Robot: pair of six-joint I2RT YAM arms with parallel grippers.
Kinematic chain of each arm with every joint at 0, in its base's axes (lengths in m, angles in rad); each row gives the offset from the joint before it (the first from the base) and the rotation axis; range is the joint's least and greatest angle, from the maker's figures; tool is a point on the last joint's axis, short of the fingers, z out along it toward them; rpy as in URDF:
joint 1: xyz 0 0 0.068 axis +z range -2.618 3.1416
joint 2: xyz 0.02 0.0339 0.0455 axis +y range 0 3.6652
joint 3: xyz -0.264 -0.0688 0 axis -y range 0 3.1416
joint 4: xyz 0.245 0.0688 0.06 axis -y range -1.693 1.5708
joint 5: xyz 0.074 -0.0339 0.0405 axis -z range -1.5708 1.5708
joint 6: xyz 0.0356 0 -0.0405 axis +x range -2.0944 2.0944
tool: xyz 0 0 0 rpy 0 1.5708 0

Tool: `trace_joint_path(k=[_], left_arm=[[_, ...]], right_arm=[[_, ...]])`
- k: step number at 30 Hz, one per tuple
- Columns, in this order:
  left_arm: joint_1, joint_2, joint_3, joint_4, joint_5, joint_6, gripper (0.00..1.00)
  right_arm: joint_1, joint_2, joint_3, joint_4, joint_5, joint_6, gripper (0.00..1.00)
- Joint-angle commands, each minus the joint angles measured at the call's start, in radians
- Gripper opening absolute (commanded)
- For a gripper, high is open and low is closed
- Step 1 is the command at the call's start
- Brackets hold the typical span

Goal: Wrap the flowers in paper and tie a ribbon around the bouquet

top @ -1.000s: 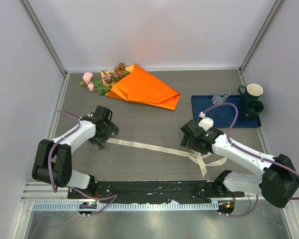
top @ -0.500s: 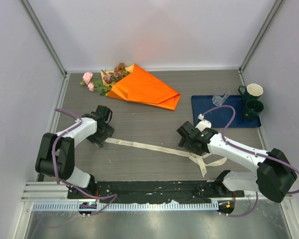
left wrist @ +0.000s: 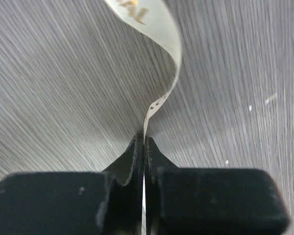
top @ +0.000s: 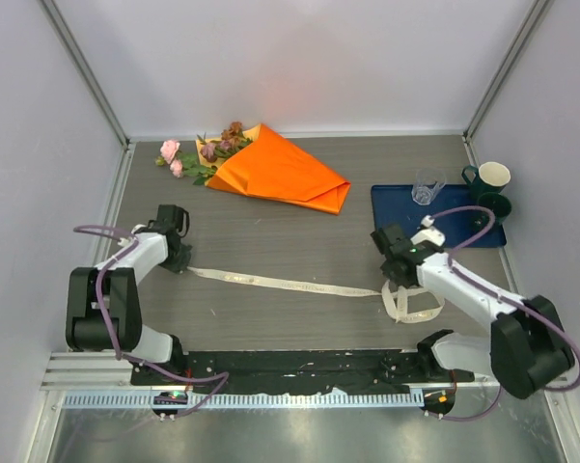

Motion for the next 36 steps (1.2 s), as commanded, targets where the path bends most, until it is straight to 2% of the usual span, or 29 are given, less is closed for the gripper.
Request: trace_joint_path(k=[1,4,8,10,15,18,19,21,22,23,24,25,27,28,29,31,34,36], left_arm=[[0.101,0.02,-0.031,0.005,-0.064,0.017,0.0],[0.139,0.026,-0.035,-0.009,-0.075,0.016,0.0],[0.147,0.003,-0.044,-0.027,-0.098,0.01,0.0],[0.159,-0.012,-0.045,-0.045,-0.11,-0.003,0.0],[0.294,-0.093,-0.015,-0.124,-0.096,0.051,0.0],[0.303,-0.171,0.041,-0.168,-0.081,0.102,0.01],[0.3,-0.196,0.044,-0.156,-0.054,0.12,0.09],[0.291,-0.265,0.038,-0.168,0.037,0.125,0.22],[0.288,-0.288,0.033,-0.188,0.062,0.114,0.5],[0.259,-0.318,0.016,-0.177,0.124,0.114,0.72],[0.238,-0.323,0.012,-0.164,0.16,0.129,0.99],[0.184,-0.323,0.013,-0.17,0.204,0.131,1.0],[0.097,-0.299,0.022,-0.197,0.252,0.113,1.0],[-0.018,-0.291,0.016,-0.187,0.269,0.062,1.0],[-0.074,-0.278,0.002,-0.168,0.298,0.036,1.0],[-0.213,-0.23,-0.007,-0.128,0.312,-0.072,1.0],[-0.315,-0.152,-0.024,-0.059,0.292,-0.147,1.0],[-0.32,-0.106,-0.021,-0.047,0.304,-0.194,0.98]], right_arm=[[-0.116,-0.176,-0.001,-0.131,0.22,-0.03,0.04],[-0.206,-0.233,0.01,-0.181,0.286,-0.095,0.02],[-0.301,-0.279,0.041,-0.246,0.386,-0.103,0.03],[-0.355,-0.265,0.079,-0.248,0.4,-0.107,0.03],[-0.485,-0.203,0.162,-0.243,0.479,-0.156,0.04],[-0.561,-0.192,0.2,-0.212,0.557,-0.21,0.05],[-0.578,-0.19,0.211,-0.203,0.568,-0.219,0.16],[-0.643,-0.184,0.211,-0.156,0.568,-0.271,0.22],[-0.669,-0.178,0.204,-0.115,0.55,-0.293,0.39],[-0.715,-0.173,0.197,-0.1,0.535,-0.32,0.5],[-0.726,-0.154,0.197,-0.096,0.486,-0.322,0.7],[-0.731,-0.146,0.199,-0.081,0.457,-0.33,0.78],[-0.731,-0.14,0.194,-0.062,0.35,-0.359,0.85],[-0.733,-0.144,0.187,-0.024,0.303,-0.371,0.87],[-0.733,-0.146,0.176,0.002,0.239,-0.435,0.88],[-0.73,-0.138,0.187,-0.04,0.148,-0.425,0.91],[-0.687,-0.17,0.177,-0.065,0.07,-0.44,0.91],[-0.629,-0.201,0.161,-0.053,0.047,-0.454,0.9]])
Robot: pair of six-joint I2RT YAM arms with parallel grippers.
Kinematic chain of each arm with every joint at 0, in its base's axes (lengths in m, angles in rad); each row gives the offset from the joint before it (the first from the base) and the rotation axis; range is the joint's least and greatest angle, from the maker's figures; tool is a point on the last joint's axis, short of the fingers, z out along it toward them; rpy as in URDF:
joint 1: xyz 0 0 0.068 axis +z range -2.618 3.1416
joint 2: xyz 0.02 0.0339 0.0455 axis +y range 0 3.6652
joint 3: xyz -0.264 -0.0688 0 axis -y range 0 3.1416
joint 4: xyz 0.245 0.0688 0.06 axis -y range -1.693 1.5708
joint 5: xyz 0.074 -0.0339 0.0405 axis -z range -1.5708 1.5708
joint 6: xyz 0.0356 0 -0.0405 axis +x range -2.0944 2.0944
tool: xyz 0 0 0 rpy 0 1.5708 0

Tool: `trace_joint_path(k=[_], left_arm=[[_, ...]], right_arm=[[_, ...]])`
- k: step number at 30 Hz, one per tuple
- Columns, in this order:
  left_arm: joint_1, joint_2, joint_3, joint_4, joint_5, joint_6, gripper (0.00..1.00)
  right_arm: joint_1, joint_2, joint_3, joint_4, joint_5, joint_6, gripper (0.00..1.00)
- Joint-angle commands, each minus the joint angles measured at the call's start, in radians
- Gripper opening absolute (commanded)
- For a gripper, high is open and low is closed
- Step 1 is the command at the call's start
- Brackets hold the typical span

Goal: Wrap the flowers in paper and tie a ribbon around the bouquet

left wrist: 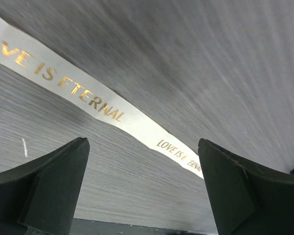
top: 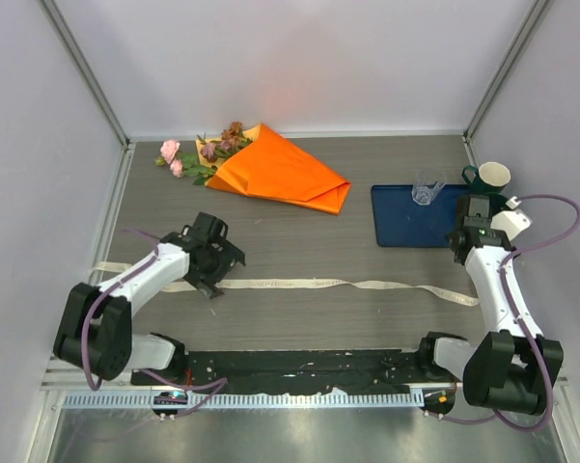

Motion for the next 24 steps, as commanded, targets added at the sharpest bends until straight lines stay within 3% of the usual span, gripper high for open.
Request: trace_joint_path(k=[1,8,11,13,16,17,18,24], left_arm=[[-0.032,0.098,-0.01,0.051,0.018,-0.147,0.96],[-0.032,0.145,-0.039,0.039,-0.11,-0.28,0.76],[-0.001,0.158,-0.049,0.036,-0.163,-0.276,0.56],[0.055,0.163,-0.058,0.046,-0.176,-0.233,0.3],[0.13,0.155,-0.099,0.089,-0.179,-0.17,0.03],[0.187,0.154,-0.104,0.089,-0.186,-0.149,0.0],[0.209,0.145,-0.102,0.083,-0.196,-0.129,0.0],[0.339,0.091,-0.103,0.053,-0.24,-0.029,0.0]], right_arm=[[0.098,-0.073,-0.011,0.005,-0.116,-0.042,0.9],[0.307,-0.114,-0.011,-0.056,-0.144,0.036,0.9],[0.315,-0.117,-0.063,-0.035,-0.253,0.08,0.89],[0.318,-0.128,-0.119,0.011,-0.335,0.091,0.81],[0.316,-0.122,-0.182,0.069,-0.415,0.103,0.6],[0.318,-0.116,-0.186,0.068,-0.427,0.106,0.52],[0.318,-0.108,-0.188,0.07,-0.436,0.106,0.5],[0.318,-0.071,-0.223,0.117,-0.456,0.097,0.49]])
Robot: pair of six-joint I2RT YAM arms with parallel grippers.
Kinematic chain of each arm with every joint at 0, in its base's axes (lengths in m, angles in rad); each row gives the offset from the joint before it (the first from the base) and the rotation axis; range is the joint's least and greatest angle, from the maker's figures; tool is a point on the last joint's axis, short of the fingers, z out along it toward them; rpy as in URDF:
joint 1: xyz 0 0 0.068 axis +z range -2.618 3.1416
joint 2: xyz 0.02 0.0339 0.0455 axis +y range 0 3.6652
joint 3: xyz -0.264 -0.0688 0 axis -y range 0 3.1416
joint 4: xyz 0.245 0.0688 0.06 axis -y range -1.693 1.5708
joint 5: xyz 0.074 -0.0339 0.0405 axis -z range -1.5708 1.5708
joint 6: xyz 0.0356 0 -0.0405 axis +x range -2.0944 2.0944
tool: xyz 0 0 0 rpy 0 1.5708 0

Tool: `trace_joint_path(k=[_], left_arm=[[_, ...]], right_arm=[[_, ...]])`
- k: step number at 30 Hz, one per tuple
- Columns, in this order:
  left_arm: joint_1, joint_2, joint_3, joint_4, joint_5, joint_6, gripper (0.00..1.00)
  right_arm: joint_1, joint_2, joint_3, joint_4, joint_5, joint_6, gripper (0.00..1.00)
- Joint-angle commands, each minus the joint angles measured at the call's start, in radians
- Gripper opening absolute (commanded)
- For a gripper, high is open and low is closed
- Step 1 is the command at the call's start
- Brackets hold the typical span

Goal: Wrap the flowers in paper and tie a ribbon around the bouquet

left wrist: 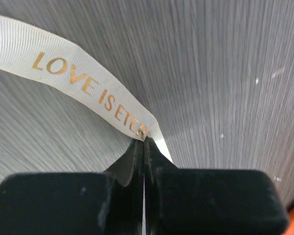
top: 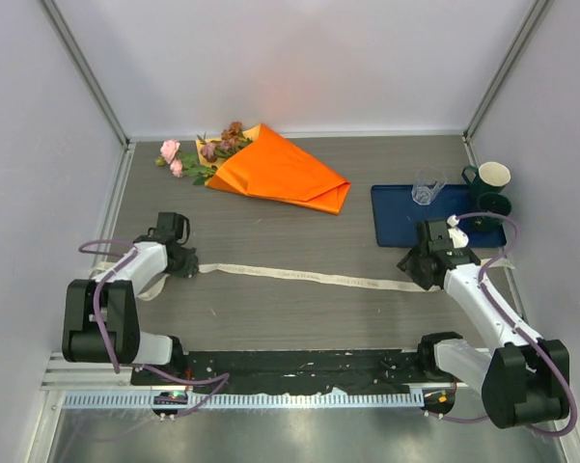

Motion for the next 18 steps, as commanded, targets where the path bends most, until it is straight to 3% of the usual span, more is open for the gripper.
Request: trace_joint_path(k=[1,11,12,13,14,15,17,18], left_arm=[[0.07,-0.031,-0.037,-0.077,-0.143,0.105,0.0],[0.172,-0.154,-0.046,-0.14,-0.181,0.168,0.02],[0.177,-0.162,-0.043,-0.143,-0.177,0.186,0.06],[0.177,-0.176,-0.04,-0.148,-0.172,0.197,0.17],[0.179,-0.202,-0.026,-0.16,-0.154,0.208,0.45],[0.177,-0.218,-0.018,-0.169,-0.143,0.215,0.57],[0.176,-0.266,0.012,-0.188,-0.084,0.246,0.74],[0.176,-0.28,0.021,-0.185,-0.048,0.264,0.75]], right_arm=[[0.004,0.021,-0.017,0.082,-0.038,0.006,0.49],[-0.007,0.169,0.001,0.228,-0.014,-0.121,0.5],[-0.005,0.184,0.012,0.246,-0.02,-0.136,0.52],[-0.005,0.187,0.021,0.257,-0.035,-0.154,0.55],[-0.004,0.189,0.044,0.273,-0.055,-0.188,0.6],[-0.002,0.186,0.059,0.289,-0.084,-0.205,0.62],[0.01,0.184,0.114,0.296,-0.089,-0.249,0.69],[0.013,0.184,0.133,0.306,-0.097,-0.266,0.7]])
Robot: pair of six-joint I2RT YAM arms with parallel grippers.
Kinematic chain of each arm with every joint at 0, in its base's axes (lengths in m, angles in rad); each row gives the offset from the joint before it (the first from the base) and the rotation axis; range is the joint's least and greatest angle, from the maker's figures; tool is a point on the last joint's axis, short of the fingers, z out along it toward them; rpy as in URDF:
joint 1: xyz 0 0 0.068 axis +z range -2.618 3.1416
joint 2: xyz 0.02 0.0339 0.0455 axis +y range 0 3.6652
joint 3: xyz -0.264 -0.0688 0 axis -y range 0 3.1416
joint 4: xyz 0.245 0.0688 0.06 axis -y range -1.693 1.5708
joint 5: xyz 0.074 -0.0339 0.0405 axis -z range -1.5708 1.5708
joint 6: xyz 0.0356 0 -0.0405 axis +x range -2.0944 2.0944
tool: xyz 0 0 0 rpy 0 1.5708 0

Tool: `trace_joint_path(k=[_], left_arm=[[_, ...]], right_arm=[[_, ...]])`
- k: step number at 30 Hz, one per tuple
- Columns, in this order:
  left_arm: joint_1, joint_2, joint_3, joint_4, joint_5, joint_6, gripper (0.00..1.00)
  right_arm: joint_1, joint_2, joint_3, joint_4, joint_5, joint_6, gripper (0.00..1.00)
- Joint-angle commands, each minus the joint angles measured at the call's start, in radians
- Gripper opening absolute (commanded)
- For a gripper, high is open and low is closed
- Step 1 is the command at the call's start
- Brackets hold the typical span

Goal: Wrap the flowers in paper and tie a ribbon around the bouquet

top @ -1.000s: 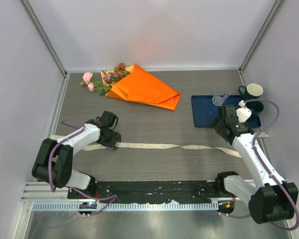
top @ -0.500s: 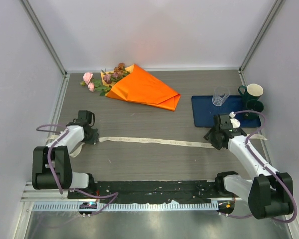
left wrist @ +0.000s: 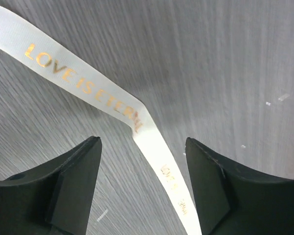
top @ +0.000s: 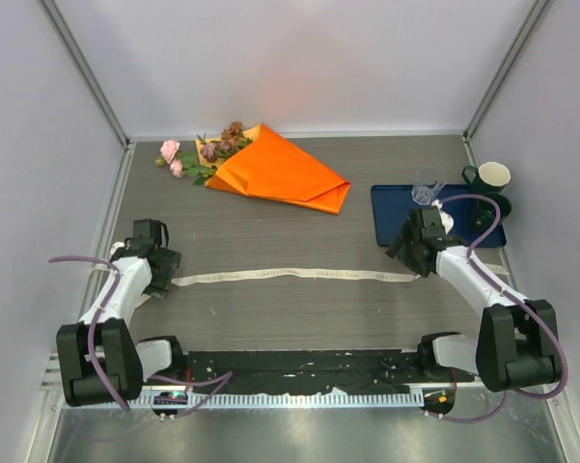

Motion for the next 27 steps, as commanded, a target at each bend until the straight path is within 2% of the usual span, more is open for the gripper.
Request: trace_joint_path(k=[1,4,6,7,8,9,10,12,13,15,16,17,18,19,22,23,25,26,27], left_arm=[[0.002,-0.098,0.07,-0.039,0.101,0.107,0.75],[-0.056,-0.148,0.078,0.043,0.256,0.159,0.76],[-0.151,-0.147,0.043,0.262,0.432,0.147,0.77],[-0.182,-0.133,0.033,0.355,0.469,0.132,0.79],[-0.217,-0.116,0.035,0.466,0.477,0.088,0.8],[-0.257,-0.089,0.045,0.505,0.485,0.074,0.8],[-0.276,-0.049,0.053,0.532,0.506,0.055,0.8],[-0.317,-0.018,0.067,0.559,0.513,-0.003,0.79],[-0.333,0.0,0.065,0.562,0.52,-0.02,0.78],[-0.362,0.019,0.061,0.556,0.545,-0.075,0.71],[-0.391,0.029,0.059,0.541,0.554,-0.091,0.64],[-0.406,0.048,0.068,0.463,0.562,-0.103,0.49],[-0.42,0.063,0.078,0.417,0.566,-0.083,0.39],[-0.451,0.074,0.094,0.292,0.562,-0.06,0.3],[-0.495,0.103,0.118,0.121,0.505,0.029,0.25],[-0.502,0.085,0.096,0.088,0.44,0.046,0.24],[-0.505,0.05,0.07,-0.01,0.355,0.078,0.25],[-0.505,0.031,0.044,-0.032,0.254,0.089,0.25],[-0.505,-0.001,0.036,-0.058,0.221,0.092,0.26]], right_arm=[[0.017,-0.006,0.163,0.109,-0.045,-0.131,0.76],[0.017,0.029,0.228,0.147,-0.098,-0.191,0.82],[0.018,0.067,0.291,0.199,-0.136,-0.196,0.84],[0.017,0.089,0.315,0.21,-0.206,-0.194,0.84],[0.018,0.14,0.37,0.216,-0.236,-0.19,0.84],[0.021,0.162,0.397,0.219,-0.271,-0.177,0.84],[0.03,0.181,0.418,0.216,-0.325,-0.174,0.84],[0.064,0.204,0.454,0.201,-0.33,-0.165,0.84],[0.128,0.202,0.446,0.204,-0.325,-0.147,0.84],[0.19,0.198,0.403,0.205,-0.33,-0.105,0.83],[0.243,0.195,0.385,0.199,-0.325,-0.037,0.82],[0.28,0.189,0.338,0.199,-0.318,-0.016,0.81],[0.318,0.169,0.313,0.201,-0.298,0.0,0.79],[0.405,0.158,0.267,0.196,-0.276,0.016,0.76],[0.532,0.113,0.19,0.161,-0.165,0.014,0.66],[0.584,0.104,0.176,0.143,-0.093,0.019,0.64],[0.601,0.087,0.156,0.051,-0.016,0.037,0.6],[0.603,0.083,0.152,-0.01,0.001,0.045,0.6],[0.603,0.072,0.142,-0.034,0.041,0.051,0.6]])
